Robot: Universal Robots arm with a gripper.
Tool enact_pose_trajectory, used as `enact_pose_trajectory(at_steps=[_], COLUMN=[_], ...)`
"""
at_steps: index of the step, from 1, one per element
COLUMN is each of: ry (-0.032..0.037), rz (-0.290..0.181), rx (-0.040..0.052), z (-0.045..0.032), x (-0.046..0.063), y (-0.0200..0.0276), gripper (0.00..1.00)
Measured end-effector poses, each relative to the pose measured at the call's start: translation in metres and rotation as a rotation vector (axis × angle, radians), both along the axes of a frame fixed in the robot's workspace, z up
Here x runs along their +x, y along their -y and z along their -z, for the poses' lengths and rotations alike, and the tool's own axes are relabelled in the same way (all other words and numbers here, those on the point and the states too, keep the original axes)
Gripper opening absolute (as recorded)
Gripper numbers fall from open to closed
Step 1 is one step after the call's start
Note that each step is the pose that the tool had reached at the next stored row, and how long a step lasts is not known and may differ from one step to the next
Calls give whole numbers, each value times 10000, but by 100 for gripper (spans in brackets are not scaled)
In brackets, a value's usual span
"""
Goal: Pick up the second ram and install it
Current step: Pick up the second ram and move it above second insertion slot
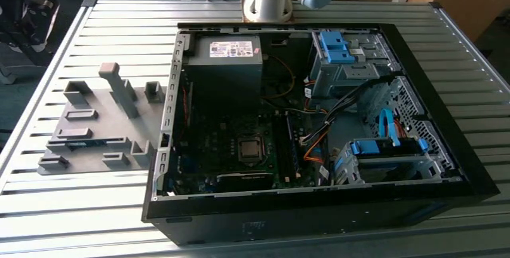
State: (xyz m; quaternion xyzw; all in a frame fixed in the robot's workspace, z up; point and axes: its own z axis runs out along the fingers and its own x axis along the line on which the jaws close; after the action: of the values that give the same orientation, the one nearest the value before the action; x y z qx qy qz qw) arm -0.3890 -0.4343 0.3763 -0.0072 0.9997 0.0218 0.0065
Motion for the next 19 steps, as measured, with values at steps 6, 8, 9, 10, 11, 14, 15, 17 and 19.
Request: enact_pose_trajectory(at_steps=[6,8,9,10,11,14,15,17,19], ry=[1,-3,-3,-4,-4,-5,-5,-3,-1], rz=[-678,-802,-809,-809,-809,-1008,-1102,-1314,-1535], rx=[-15,-71,-84,-105,-124,-166,-166,-167,-166], z=[1,0,0,0,1,0,0,0,0], x=[1,2,3,4,5,6,6,7,7], y=[0,1,1,0,0,0,0,1,1], gripper=[11,11,11,11,11,11,11,11,11])
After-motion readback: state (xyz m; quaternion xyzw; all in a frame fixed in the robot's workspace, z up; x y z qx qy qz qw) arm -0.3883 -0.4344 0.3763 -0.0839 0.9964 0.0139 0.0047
